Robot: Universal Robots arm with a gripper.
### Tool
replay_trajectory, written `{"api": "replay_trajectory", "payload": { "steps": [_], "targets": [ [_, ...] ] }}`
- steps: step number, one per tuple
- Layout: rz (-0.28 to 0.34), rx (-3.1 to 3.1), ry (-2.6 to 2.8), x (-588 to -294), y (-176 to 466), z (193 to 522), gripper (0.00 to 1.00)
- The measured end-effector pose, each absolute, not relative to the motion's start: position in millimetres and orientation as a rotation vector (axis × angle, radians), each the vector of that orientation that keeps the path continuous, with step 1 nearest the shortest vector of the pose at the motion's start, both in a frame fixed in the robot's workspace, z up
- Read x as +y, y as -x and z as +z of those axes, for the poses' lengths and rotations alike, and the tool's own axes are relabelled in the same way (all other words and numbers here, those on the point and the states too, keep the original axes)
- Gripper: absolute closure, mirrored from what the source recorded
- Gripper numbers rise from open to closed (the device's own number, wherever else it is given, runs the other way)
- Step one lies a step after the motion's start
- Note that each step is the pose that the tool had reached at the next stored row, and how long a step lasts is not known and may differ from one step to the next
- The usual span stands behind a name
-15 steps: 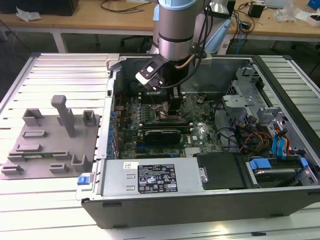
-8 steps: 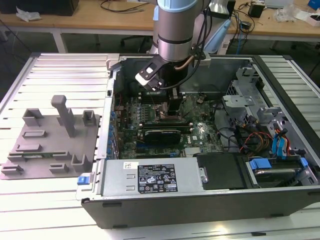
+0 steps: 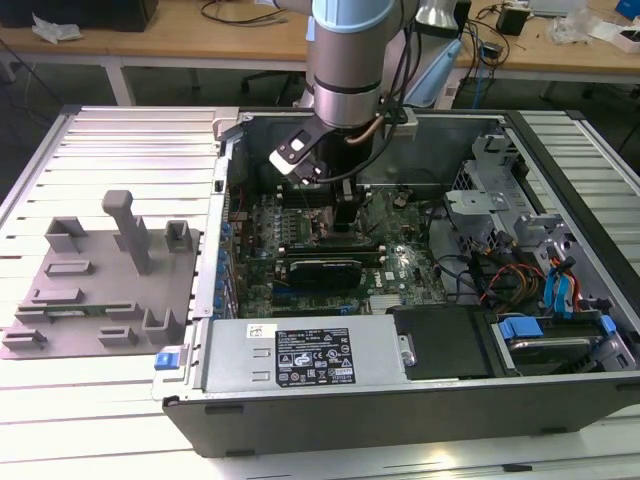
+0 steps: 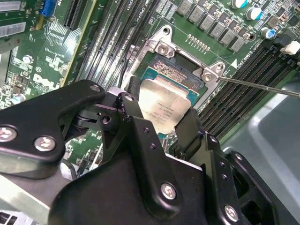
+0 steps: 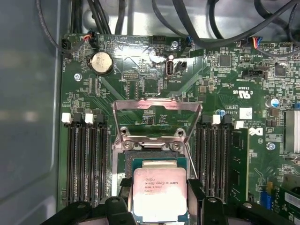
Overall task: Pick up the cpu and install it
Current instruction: 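Place the cpu into insertion slot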
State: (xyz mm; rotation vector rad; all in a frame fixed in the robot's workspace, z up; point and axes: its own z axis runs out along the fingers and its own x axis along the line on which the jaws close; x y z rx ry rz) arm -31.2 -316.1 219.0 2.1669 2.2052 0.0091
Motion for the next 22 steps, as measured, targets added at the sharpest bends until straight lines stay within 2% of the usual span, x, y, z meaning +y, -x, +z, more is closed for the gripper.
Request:
{"api": "replay_trajectory", "payload": {
  "steps": [22],
  "targets": [
    [0.018,2.183,-2.186,-316,34,208,0.45]
  ]
}}
